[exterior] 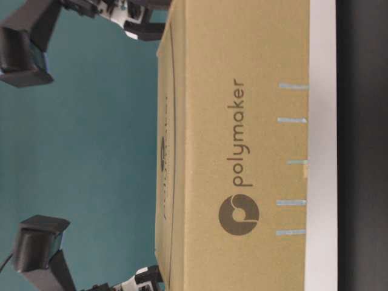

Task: Place the cardboard box on the stand after clamping it between your arms.
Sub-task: 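Lift the clamped box and carry it back over the white stand, then lower the box onto the white stand with both grippers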

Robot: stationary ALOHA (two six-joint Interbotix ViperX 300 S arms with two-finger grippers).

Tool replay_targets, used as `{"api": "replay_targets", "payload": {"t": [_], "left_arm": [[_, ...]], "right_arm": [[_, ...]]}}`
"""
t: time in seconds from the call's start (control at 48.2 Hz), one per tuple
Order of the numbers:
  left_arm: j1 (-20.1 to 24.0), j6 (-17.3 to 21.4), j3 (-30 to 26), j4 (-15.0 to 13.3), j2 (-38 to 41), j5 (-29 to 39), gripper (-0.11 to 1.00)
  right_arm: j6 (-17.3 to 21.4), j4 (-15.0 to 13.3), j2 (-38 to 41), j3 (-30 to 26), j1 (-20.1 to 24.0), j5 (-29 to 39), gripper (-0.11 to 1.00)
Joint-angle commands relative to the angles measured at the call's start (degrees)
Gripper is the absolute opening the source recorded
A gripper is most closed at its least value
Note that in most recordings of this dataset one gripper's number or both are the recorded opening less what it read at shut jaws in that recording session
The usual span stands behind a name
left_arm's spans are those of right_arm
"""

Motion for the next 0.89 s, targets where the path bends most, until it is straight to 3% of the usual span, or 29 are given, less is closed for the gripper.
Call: {"api": "replay_targets", "payload": {"t": [0.0, 0.394, 0.643, 0.872], "left_arm": [[2.2, -0.3, -4.0, -0.2, 0.2, -2.7, 0.72], [7.7, 6.0, -7.0, -0.2, 2.6, -2.5, 0.72], [12.1, 6.9, -7.4, -0.2, 3.8, -4.5, 0.72], [15.6, 7.5, -7.5, -0.2, 4.8, -4.6, 0.72]], "right_arm": [[-1.5, 0.2, 1.1, -4.0, -0.6, -3.3, 0.78], [-7.6, 0.2, 4.0, -7.0, -6.1, -3.7, 0.79], [-13.0, 0.2, 6.2, -9.5, -8.3, -3.8, 0.79], [-14.9, 0.2, 7.8, -9.7, -11.1, -4.7, 0.79]]}}
